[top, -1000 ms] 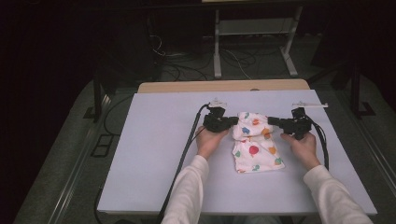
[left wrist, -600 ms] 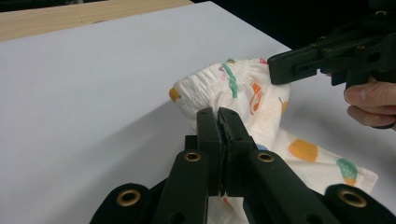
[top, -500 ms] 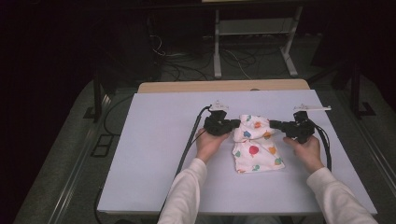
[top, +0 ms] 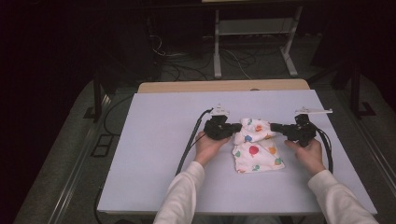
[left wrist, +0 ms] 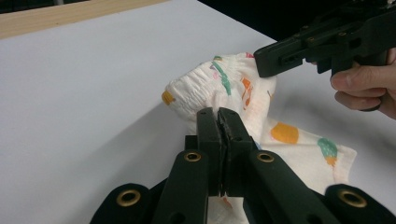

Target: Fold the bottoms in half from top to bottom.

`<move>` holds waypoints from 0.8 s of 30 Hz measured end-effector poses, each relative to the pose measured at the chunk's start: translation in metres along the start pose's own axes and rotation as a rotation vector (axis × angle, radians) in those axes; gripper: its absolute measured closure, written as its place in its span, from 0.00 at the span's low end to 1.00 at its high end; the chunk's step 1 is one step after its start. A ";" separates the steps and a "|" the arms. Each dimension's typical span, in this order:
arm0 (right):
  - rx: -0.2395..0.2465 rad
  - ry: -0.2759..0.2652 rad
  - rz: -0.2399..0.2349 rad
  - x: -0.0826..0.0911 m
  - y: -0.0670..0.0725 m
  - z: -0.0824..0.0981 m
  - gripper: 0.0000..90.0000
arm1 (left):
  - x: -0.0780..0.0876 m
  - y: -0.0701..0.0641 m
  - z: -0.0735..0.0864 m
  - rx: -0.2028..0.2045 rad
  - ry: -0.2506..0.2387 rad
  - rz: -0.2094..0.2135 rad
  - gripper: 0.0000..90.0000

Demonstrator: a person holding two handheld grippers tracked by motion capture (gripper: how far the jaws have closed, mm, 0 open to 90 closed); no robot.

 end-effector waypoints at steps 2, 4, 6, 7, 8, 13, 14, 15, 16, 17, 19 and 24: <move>0.004 0.000 -0.001 0.001 0.001 0.001 0.98 | 0.001 -0.001 0.002 -0.004 0.001 0.008 0.97; 0.005 0.006 -0.005 0.001 0.002 0.002 0.98 | 0.002 -0.003 0.003 -0.012 0.004 0.013 0.97; 0.009 0.009 -0.006 0.003 0.003 0.002 0.98 | 0.002 -0.005 0.005 -0.018 0.004 0.017 0.97; 0.009 0.010 -0.007 0.003 0.004 0.002 0.98 | 0.002 -0.005 0.005 -0.022 0.005 0.018 0.97; 0.008 0.012 -0.009 0.003 0.005 0.002 0.98 | 0.003 -0.006 0.006 -0.024 0.006 0.021 0.97; 0.021 0.022 -0.015 0.006 0.008 0.006 0.98 | 0.003 -0.010 0.010 -0.037 0.012 0.032 0.97; 0.019 0.025 -0.016 0.006 0.008 0.007 0.98 | 0.003 -0.011 0.011 -0.043 0.015 0.036 0.97; 0.020 0.026 -0.017 0.007 0.008 0.009 0.98 | 0.003 -0.011 0.011 -0.046 0.016 0.040 0.97; 0.017 0.028 -0.018 0.007 0.009 0.010 0.98 | 0.003 -0.012 0.012 -0.051 0.021 0.044 0.97; 0.019 0.028 -0.019 0.008 0.008 0.011 0.98 | 0.003 -0.013 0.012 -0.052 0.021 0.047 0.97; 0.018 0.029 -0.021 0.009 0.008 0.013 0.98 | 0.003 -0.015 0.013 -0.062 0.028 0.057 0.97; 0.012 0.039 -0.029 0.011 0.009 0.016 0.98 | 0.002 -0.019 0.016 -0.079 0.037 0.066 0.97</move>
Point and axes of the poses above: each handheld gripper's, and its own axes: x roughly backward along the jaws, z roughly out of its underside, y roughly to its left, the point moved 5 cm from there along -x, roughly forward along the jaws
